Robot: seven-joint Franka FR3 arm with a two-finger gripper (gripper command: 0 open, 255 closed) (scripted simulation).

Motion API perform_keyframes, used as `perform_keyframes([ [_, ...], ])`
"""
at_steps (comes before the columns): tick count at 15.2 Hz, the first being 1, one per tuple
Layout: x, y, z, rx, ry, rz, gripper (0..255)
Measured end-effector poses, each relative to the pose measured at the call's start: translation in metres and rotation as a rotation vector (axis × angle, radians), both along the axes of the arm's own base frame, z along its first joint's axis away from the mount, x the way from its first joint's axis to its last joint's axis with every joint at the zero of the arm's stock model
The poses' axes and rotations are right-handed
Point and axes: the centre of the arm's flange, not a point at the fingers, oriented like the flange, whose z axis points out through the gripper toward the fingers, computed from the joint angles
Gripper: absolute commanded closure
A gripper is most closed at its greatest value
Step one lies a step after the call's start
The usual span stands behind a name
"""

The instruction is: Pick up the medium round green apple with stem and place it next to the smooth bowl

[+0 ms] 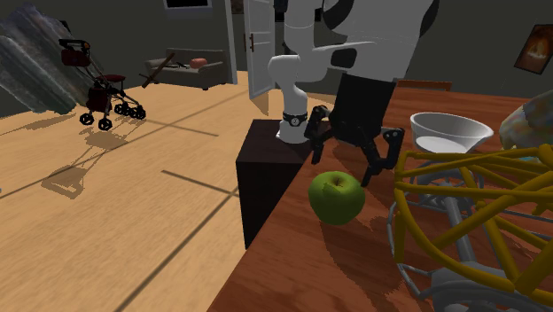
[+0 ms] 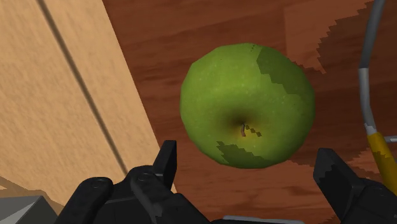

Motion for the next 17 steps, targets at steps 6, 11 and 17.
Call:
perform_keyframes([
  [6, 0.0004, -0.0002, -0.0009, 0.000, 0.000, 0.000, 255],
  [11, 0.0004, -0.0002, -0.0009, 0.000, 0.000, 0.000, 255],
  [17, 0.0003, -0.0003, 0.0013, 0.000, 0.000, 0.000, 255],
])
